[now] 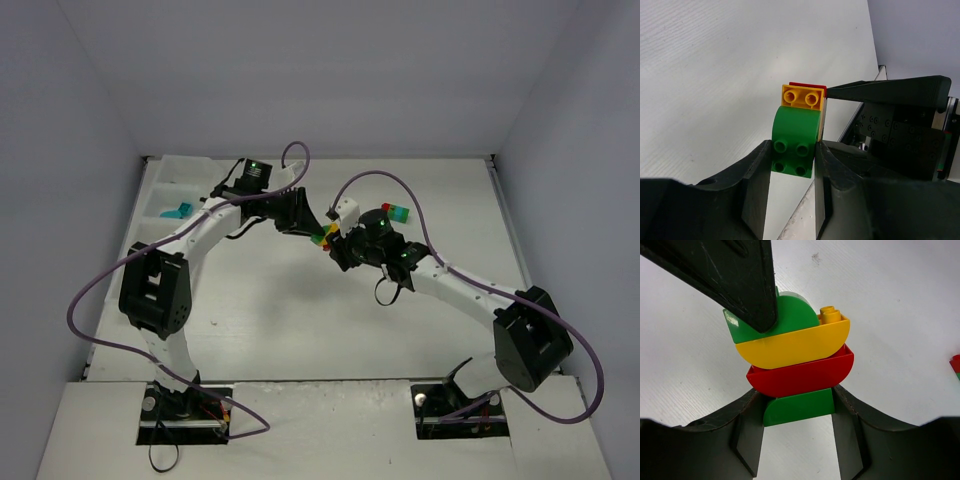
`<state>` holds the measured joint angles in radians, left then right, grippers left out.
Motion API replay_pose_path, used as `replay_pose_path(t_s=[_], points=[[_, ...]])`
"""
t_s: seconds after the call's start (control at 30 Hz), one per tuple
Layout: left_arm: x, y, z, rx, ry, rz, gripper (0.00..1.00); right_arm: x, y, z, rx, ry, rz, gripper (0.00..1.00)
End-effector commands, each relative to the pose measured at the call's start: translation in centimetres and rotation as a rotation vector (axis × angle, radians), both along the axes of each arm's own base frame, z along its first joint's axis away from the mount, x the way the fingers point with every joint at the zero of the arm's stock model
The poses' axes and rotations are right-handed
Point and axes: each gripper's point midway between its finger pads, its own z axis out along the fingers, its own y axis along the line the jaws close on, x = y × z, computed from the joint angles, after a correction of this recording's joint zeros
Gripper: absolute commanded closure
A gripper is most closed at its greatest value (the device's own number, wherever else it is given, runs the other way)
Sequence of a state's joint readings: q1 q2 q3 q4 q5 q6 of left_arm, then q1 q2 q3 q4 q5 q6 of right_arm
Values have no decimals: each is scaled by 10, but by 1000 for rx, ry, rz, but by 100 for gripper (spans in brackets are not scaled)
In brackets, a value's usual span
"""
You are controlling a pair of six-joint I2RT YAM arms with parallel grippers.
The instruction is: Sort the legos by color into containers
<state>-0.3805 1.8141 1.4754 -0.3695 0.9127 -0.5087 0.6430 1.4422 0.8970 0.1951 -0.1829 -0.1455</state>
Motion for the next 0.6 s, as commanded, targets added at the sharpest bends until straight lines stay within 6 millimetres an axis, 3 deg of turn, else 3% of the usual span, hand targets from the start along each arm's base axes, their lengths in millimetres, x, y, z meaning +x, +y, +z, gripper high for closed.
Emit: replay_pose_path(t_s=[0.0, 0.57], points=[[10, 3, 56, -99, -109, 6, 100, 1, -4, 1, -14, -23, -19, 100], [19, 23, 64, -110, -96, 61, 100, -2, -10, -19, -56, -3, -23, 100]])
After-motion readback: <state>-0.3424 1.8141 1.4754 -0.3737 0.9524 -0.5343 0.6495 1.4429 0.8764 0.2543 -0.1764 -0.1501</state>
